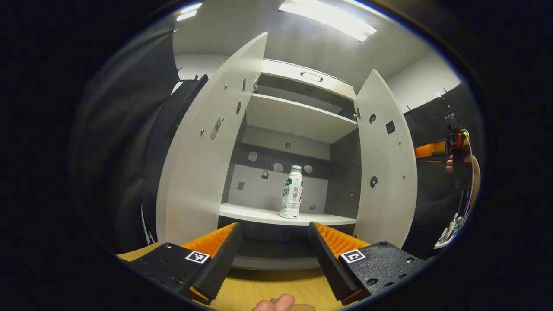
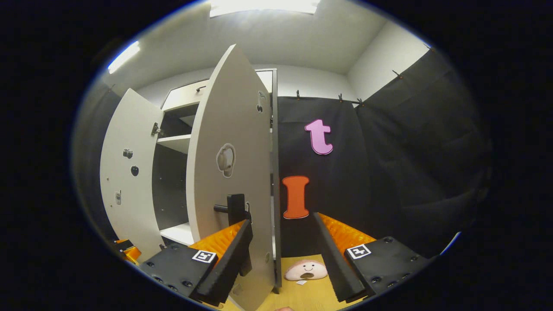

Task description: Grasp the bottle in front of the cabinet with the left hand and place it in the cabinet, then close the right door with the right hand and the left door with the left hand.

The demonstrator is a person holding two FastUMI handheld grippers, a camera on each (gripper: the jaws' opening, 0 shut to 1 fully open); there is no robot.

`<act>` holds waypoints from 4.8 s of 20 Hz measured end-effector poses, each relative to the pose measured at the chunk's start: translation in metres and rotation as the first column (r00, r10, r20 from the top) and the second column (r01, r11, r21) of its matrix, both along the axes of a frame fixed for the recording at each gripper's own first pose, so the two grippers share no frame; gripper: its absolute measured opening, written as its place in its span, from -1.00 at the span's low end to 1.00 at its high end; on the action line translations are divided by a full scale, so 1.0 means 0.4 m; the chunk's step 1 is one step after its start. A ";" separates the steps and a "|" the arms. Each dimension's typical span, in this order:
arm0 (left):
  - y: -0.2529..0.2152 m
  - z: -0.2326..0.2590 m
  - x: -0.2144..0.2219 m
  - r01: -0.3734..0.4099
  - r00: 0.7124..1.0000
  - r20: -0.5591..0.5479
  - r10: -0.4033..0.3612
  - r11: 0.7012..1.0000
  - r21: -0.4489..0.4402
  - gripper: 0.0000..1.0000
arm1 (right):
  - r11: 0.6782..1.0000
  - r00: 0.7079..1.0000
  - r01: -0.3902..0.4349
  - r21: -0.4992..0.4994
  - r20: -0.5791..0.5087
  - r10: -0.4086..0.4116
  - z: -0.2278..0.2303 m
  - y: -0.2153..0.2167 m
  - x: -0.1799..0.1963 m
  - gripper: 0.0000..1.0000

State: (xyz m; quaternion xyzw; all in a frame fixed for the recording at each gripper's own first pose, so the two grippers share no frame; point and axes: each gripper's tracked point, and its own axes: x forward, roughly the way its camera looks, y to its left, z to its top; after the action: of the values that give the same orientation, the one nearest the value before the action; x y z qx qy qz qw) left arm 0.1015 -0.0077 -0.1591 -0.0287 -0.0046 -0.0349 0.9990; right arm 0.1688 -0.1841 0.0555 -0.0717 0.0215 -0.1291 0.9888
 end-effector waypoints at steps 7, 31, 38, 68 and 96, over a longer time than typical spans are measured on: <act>-0.052 0.032 0.027 0.054 0.998 -0.022 -0.055 0.996 -0.067 0.89 | 0.995 0.995 -0.097 0.013 -0.030 0.097 -0.025 0.098 0.061 0.87; 0.118 0.460 -0.119 -0.210 0.969 0.121 0.214 0.977 -0.043 0.89 | 0.967 0.968 -0.234 0.099 -0.064 0.241 -0.140 0.176 0.096 0.93; 0.336 0.576 -0.252 -0.472 0.848 0.253 0.466 0.881 -0.042 0.88 | 0.975 0.976 -0.197 0.105 -0.073 0.205 -0.175 0.137 0.090 0.94; 0.317 0.393 0.078 -0.303 0.953 0.039 0.301 0.952 0.036 0.70 | 0.990 0.991 -0.133 0.038 -0.003 0.133 -0.117 0.105 -0.072 0.93; -0.039 0.218 0.338 0.045 0.991 -0.126 -0.040 0.998 0.043 0.88 | 0.991 0.990 -0.134 0.002 -0.036 0.134 -0.162 0.100 -0.084 0.93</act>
State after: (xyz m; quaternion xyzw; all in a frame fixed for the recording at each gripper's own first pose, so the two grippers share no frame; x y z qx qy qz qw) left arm 0.2365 -0.0232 -0.0719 -0.0083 0.0594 -0.0545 0.9967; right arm 0.1352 -0.1443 -0.0092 -0.0757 0.0344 -0.0614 0.9946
